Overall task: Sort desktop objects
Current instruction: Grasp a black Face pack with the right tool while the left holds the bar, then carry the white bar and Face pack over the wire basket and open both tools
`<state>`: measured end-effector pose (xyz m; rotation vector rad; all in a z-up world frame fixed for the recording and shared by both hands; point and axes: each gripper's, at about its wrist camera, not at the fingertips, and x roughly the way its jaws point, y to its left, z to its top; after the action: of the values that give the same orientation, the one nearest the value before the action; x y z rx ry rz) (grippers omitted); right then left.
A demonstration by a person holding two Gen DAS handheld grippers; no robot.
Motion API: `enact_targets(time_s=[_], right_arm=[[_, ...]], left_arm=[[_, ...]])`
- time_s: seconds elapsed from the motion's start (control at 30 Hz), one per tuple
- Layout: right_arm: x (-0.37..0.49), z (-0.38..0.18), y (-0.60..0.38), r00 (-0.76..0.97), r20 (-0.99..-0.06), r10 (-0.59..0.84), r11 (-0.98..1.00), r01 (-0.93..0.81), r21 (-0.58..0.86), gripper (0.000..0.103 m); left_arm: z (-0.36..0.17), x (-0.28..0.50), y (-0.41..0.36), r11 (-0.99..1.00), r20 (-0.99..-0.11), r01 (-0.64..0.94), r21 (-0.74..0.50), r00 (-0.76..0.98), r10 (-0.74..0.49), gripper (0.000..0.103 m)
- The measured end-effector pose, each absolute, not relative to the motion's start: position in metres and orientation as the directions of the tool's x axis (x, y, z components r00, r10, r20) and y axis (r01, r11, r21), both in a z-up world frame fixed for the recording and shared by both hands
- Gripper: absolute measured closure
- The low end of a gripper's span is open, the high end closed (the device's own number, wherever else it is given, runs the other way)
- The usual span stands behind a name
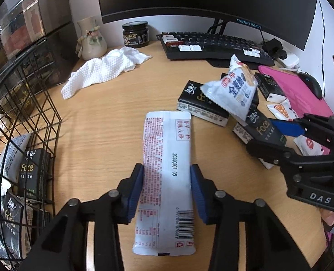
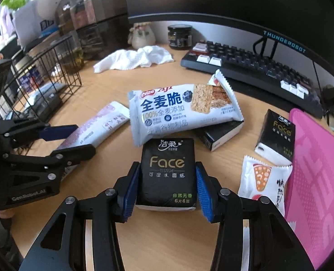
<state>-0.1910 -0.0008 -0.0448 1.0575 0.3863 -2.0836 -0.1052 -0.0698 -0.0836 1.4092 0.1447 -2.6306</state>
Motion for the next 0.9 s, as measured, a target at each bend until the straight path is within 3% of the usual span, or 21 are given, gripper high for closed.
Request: enact_targets(time_s=[0.9], right_arm=[[-0.123, 0.031, 0.038, -0.459, -0.681, -0.571, -0.676, 0.733, 0.072, 0.057]], left_arm=[[0.000, -0.054, -0.047, -0.988, -0.738, 0.155, -0.004, -0.667, -0.102, 0.058]])
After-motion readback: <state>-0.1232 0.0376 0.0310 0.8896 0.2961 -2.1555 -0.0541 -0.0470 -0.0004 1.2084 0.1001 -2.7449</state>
